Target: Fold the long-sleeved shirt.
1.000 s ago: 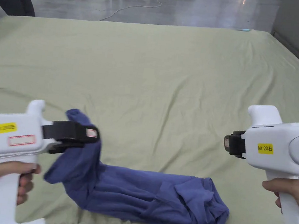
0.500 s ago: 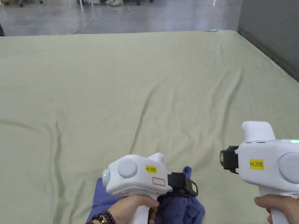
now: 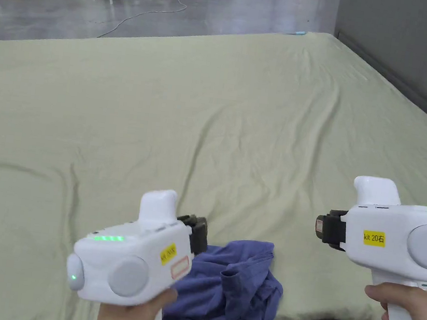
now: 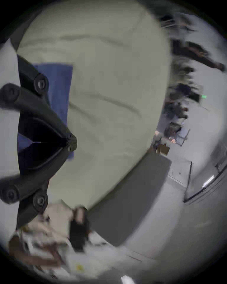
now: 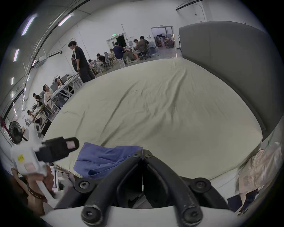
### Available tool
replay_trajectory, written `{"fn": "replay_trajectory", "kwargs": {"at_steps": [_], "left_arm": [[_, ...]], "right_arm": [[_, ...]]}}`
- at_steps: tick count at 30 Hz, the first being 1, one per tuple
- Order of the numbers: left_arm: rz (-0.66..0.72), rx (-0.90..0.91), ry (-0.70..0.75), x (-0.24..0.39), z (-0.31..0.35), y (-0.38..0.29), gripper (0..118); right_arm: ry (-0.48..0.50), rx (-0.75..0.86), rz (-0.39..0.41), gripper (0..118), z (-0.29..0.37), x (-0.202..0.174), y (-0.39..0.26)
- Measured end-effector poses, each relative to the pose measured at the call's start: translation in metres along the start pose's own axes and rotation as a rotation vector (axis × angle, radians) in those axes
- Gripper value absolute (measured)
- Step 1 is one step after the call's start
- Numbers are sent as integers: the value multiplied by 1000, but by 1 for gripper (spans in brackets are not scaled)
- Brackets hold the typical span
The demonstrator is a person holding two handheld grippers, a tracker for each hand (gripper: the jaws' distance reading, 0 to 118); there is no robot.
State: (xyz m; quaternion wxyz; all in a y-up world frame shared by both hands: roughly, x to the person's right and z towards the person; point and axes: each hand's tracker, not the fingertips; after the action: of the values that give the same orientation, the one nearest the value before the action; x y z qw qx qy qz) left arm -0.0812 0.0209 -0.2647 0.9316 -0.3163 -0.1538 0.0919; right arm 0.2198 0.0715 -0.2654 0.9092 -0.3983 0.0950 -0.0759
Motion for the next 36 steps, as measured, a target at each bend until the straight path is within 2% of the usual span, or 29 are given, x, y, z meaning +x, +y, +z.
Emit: {"fn": "replay_trajectory", "kwargs": {"at_steps": [5, 11, 14, 16, 17, 19, 23, 27, 30, 32, 34, 36], "left_arm": [[-39, -84, -39, 21, -38, -45, 0], [-75, -180, -208, 66, -75, -83, 0], [-85, -254, -185, 80, -100, -101, 0], [-79, -190, -190, 78, -95, -97, 0], [-67, -234, -197, 77, -95, -90, 0], [1, -216, -230, 66, -77, -78, 0], [149, -93, -234, 23, -33, -46, 0], [351, -14, -227, -42, 4, -22, 0], [481, -24, -292, -91, 19, -14, 0], [546, 5, -264, -113, 25, -16, 0], [581, -8, -207, -132, 25, -20, 0], [612, -56, -156, -144, 21, -29, 0]], "right_arm": [[4, -11, 3, 0, -2, -4, -4], [-15, -22, -7, 0, 0, 1, -10], [-30, -30, -20, 0, 1, 5, -14], [-38, -34, -24, 0, 2, 8, -15], [-38, -37, -30, 0, 2, 8, -16], [4, -49, -69, 0, 0, 11, -16], [189, -36, -184, 0, -16, 6, -15], [293, -142, -161, 0, -58, -14, -15], [411, -246, -212, 0, -101, -16, -24], [409, -323, -259, 0, -125, -12, -32], [378, -385, -262, 0, -146, -8, -41], [294, -459, -203, 0, -166, -4, -56]]}}
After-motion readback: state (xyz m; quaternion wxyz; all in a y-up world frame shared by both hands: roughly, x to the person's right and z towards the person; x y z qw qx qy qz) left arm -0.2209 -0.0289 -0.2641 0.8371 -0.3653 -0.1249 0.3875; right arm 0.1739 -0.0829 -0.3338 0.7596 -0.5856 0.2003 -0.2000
